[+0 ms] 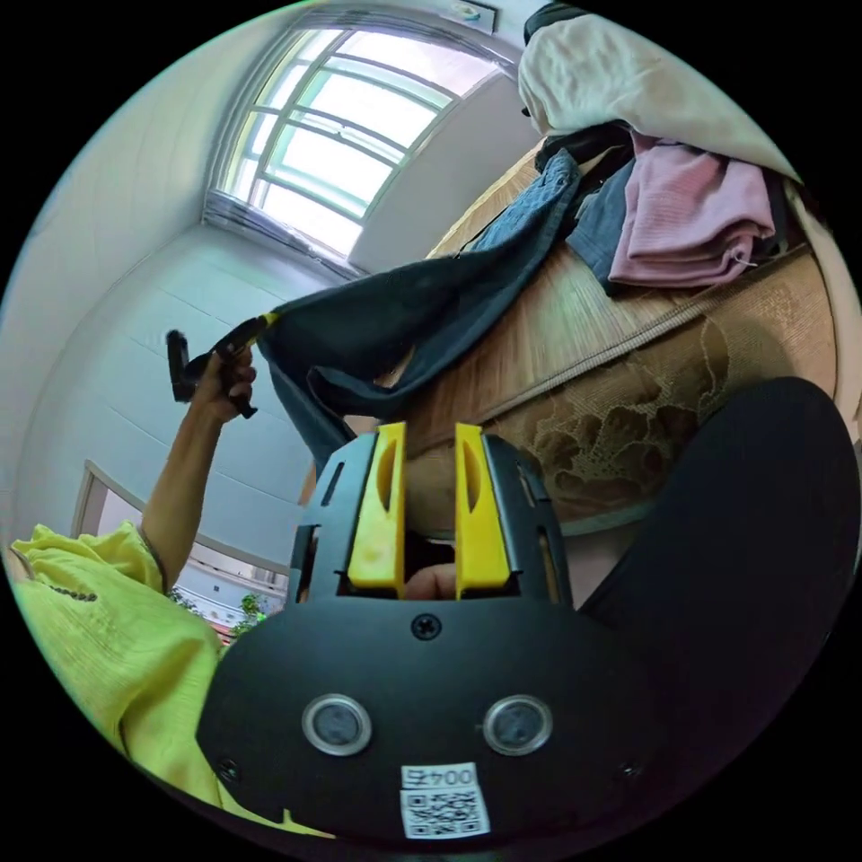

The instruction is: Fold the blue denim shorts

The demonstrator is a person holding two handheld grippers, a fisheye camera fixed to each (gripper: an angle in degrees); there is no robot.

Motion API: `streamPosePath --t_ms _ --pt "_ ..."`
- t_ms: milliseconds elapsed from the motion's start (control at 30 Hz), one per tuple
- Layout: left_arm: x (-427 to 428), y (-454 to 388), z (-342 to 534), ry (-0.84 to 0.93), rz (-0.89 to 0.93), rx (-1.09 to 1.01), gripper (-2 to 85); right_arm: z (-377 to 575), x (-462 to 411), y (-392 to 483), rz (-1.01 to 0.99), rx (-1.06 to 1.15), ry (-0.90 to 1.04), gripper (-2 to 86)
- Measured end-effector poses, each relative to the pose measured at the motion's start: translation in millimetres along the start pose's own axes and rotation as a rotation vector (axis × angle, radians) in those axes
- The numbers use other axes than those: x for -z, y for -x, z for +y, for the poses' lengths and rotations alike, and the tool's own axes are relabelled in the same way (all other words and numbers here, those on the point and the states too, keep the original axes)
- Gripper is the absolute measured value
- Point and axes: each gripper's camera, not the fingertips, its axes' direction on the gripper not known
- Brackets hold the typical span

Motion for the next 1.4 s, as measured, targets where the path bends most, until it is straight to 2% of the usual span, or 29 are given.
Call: streamPosePath --t_ms 67,133,333,500,567,700,800,867,967,1067,1200,1300,1400 --pt "60.0 12.4 -7.9 -0.197 0.127 0.045 0.7 0.9 -5.1 -7.5 -0.063 -0.02 0.002 10.7" --pt "106.8 18.2 -13.5 -0.321 0.213 0.064 0.7 1.0 -9.0 -16.1 -0.119 -0.052 -0.007 12.3" --pt "252.1 38.8 -31.9 -0.645 0.349 0.024 0.8 -7.8 -29.4 -29.0 -0.194 -0.077 -0.056 16.2" --pt "328.7 80.6 -55.6 -0.713 0.299 0.067 0.9 -14.9 -64.5 -25.7 -0.109 -0.056 -0.017 17.4" --pt "346.5 112.8 -62.5 -0.729 0.151 0.112 1.1 -16.0 -74.1 -30.4 -0.081 -0.077 -0.005 18.2" --pt "310.9 203.0 -69.6 -0.627 0.043 0.331 1.6 -9.6 -93.8 -37.6 -0.152 -0.062 0.076 18.5" --pt "239.1 280.3 -57.6 -0.479 -0.13 0.501 2.4 0.1 -110.3 -34.2 -0.164 -0.032 0.146 15.2" --pt "170.5 336.5 -37.4 -0.237 -0.232 0.608 3.8 4.8 -117.0 -32.9 -0.196 -0.029 0.167 13.1" --pt "103.9 363.3 0.3 -0.008 -0.372 0.565 6.7 9.4 -125.3 -28.6 -0.193 0.013 0.213 11.6" --pt "76.6 365.4 40.2 0.023 -0.41 0.536 8.2 9.4 -124.6 -29.6 -0.228 0.038 0.226 11.4" --pt "78.3 351.7 89.6 -0.044 -0.348 0.503 9.5 4.5 -115.3 -41.5 -0.283 0.023 0.228 11.2" --pt "87.2 305.9 138.2 -0.127 -0.166 0.417 10.9 3.0 -108.6 -56.6 -0.313 -0.022 0.2 11.6" --pt "78.7 231.3 188.8 -0.076 -0.001 0.32 13.0 -3.1 -107.5 -61.3 -0.314 -0.026 0.2 11.7"
